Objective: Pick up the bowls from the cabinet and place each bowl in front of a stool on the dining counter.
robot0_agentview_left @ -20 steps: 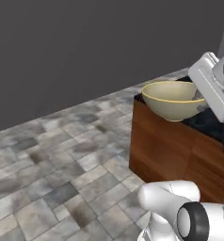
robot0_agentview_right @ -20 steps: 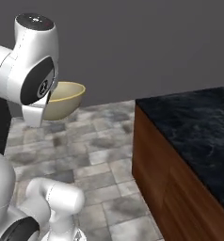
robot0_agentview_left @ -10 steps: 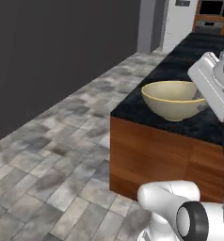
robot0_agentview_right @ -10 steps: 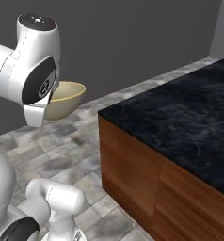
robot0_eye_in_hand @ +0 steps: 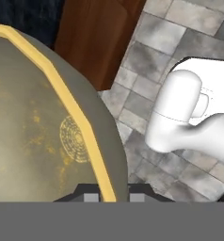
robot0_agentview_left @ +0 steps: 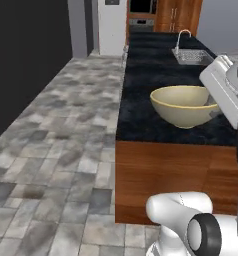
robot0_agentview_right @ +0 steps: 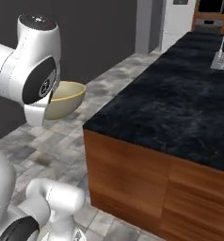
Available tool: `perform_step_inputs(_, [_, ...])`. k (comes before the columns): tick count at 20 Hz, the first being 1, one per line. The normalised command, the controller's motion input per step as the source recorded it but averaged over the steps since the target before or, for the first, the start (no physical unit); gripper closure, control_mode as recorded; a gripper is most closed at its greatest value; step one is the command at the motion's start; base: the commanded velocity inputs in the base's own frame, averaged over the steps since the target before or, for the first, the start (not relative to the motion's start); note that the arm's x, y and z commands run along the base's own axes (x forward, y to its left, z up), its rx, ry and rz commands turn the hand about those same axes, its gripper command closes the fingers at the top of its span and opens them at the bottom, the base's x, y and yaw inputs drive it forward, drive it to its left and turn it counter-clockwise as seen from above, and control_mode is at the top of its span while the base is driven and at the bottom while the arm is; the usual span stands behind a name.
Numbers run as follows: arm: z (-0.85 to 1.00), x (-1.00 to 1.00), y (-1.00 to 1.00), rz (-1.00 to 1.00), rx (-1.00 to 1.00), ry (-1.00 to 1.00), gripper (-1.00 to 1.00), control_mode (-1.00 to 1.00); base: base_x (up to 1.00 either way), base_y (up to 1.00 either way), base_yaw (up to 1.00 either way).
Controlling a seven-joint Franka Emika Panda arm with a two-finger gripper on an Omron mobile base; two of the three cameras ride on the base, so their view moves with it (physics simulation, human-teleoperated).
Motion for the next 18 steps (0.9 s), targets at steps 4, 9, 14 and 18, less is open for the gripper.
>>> perform_step_inputs(4, [0.0, 0.0, 0.0, 0.0, 0.0, 0.0, 1.0, 1.0, 0.2, 1.0, -0.63])
perform_step_inputs(9, [0.0, 0.0, 0.0, 0.0, 0.0, 0.0, 1.0, 1.0, 0.0, 1.0, -0.66])
perform_step_inputs(14, [0.0, 0.0, 0.0, 0.0, 0.0, 0.0, 1.0, 1.0, 0.01, 1.0, -0.65])
perform_step_inputs(18, [0.0, 0.0, 0.0, 0.0, 0.0, 0.0, 1.0, 1.0, 0.1, 1.0, -0.58])
